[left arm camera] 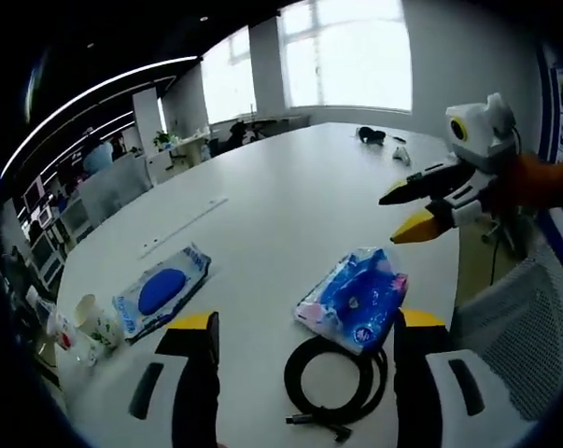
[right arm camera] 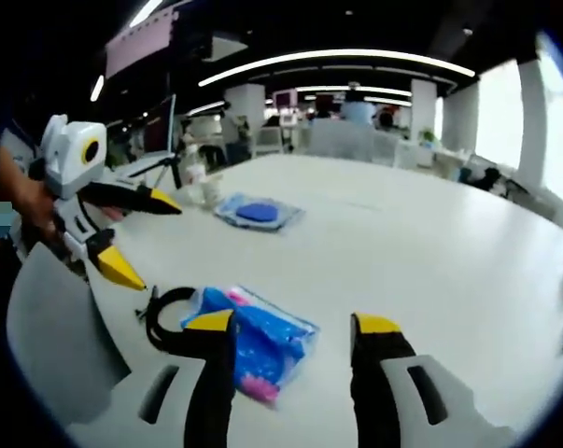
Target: Arrange the tabletop items into an orderly group along one side of the table until the central work area is clear of visible clutter.
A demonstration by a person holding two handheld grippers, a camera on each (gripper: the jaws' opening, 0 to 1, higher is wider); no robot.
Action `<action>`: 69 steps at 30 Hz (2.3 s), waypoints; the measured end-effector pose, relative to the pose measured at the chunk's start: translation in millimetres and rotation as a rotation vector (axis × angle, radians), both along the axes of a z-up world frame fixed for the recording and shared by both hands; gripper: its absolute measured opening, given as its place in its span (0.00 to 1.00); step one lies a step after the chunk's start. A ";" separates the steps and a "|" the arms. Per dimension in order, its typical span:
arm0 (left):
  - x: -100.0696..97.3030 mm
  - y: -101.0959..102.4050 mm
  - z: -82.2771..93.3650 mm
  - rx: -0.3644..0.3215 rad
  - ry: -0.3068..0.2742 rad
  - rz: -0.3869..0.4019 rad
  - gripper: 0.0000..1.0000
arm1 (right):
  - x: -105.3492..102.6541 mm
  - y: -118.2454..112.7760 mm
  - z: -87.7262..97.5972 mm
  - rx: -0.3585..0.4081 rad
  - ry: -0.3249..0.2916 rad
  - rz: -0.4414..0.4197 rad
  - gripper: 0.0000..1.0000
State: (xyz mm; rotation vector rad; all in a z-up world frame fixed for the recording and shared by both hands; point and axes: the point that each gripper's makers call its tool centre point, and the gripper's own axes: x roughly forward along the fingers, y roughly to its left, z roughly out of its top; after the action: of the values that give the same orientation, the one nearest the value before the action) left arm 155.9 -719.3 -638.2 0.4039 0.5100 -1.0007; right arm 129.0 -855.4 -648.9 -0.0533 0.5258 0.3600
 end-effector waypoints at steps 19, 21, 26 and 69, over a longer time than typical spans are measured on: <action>-4.3 -13.4 -11.9 0.063 0.024 -0.057 0.57 | -19.6 -8.4 -32.5 -0.049 0.095 -0.011 0.18; -5.7 -14.9 -14.4 0.075 0.046 -0.046 0.55 | -20.9 -10.7 -33.8 -0.045 0.100 -0.016 0.16; -4.5 -19.5 -20.1 0.124 0.029 -0.071 0.52 | -25.8 -13.2 -38.6 -0.033 0.110 -0.027 0.15; -14.9 -31.5 -75.1 0.236 0.140 -0.175 0.28 | -18.4 -7.3 -69.5 0.084 0.176 -0.110 0.09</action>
State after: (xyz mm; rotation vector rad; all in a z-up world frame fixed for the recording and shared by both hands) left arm 141.0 -750.8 -713.3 0.5995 0.7318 -1.1473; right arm 110.6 -862.7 -718.4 0.0894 0.6842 0.2807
